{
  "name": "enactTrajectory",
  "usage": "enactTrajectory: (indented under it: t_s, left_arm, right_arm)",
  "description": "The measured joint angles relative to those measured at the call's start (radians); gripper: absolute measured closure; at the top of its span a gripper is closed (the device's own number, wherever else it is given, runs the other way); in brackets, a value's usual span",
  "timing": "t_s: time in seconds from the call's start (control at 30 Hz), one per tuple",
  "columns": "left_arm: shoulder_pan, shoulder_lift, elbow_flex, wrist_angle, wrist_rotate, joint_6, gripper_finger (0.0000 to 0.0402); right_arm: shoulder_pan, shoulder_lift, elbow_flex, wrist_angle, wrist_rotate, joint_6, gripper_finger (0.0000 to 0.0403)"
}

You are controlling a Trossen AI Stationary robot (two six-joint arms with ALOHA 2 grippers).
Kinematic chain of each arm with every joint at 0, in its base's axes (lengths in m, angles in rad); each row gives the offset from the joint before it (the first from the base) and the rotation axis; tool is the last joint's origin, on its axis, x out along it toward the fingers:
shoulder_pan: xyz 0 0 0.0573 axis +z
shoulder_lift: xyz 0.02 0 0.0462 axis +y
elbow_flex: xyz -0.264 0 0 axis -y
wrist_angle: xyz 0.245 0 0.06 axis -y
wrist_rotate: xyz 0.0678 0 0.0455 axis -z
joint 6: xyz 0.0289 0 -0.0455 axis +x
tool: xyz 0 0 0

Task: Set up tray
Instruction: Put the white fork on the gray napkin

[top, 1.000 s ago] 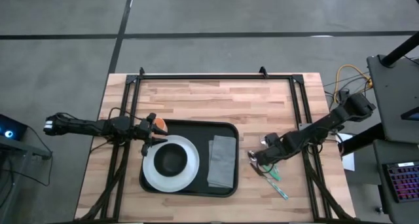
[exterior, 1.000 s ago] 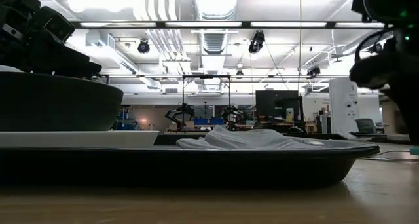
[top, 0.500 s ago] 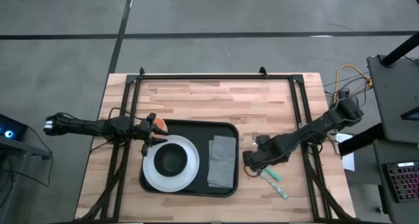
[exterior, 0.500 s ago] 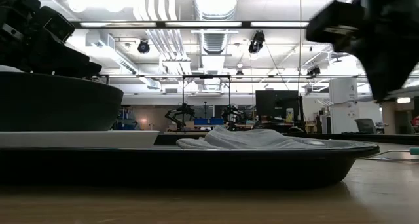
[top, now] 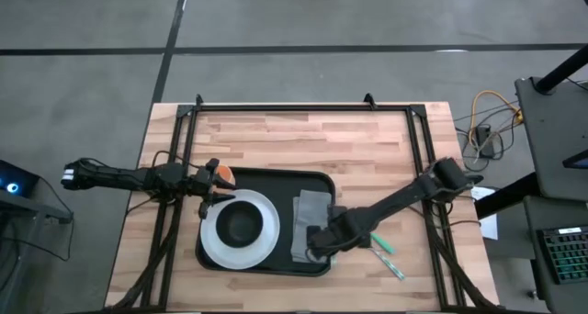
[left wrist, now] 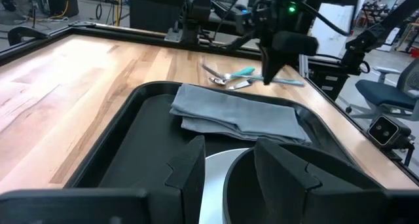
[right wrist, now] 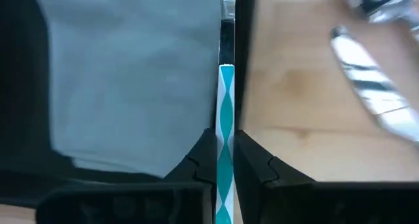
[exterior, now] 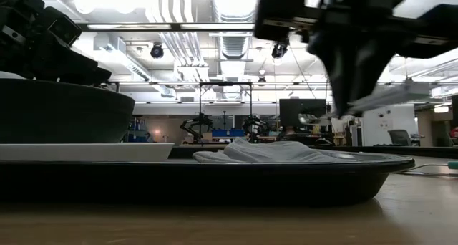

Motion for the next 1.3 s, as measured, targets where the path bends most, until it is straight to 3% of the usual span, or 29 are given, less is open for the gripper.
enactTrajectory:
  t_s: [0.37, 0.53, 0.73, 1.3]
  left_arm:
    - [0.000, 0.007, 0.000, 0.000, 0.000, 0.000, 0.0287]
    - [0.000, 0.006, 0.000, 0.000, 0.000, 0.000, 0.0287]
    - [0.000, 0.011, 0.000, 0.000, 0.000, 0.000, 0.0287]
    - [0.000, 0.011, 0.000, 0.000, 0.000, 0.000, 0.0287]
  right_arm:
    - [-0.039, 0.195, 0.239, -0.020, 0.026, -0.009, 0.0388]
    - [-0.068, 0.227, 0.291, -0.020, 0.075, -0.026, 0.0388]
    - [-0.097, 0.234, 0.302, -0.013, 0.151, -0.032, 0.0388]
    - [-0.122, 0.234, 0.273, 0.037, 0.151, -0.067, 0.0388]
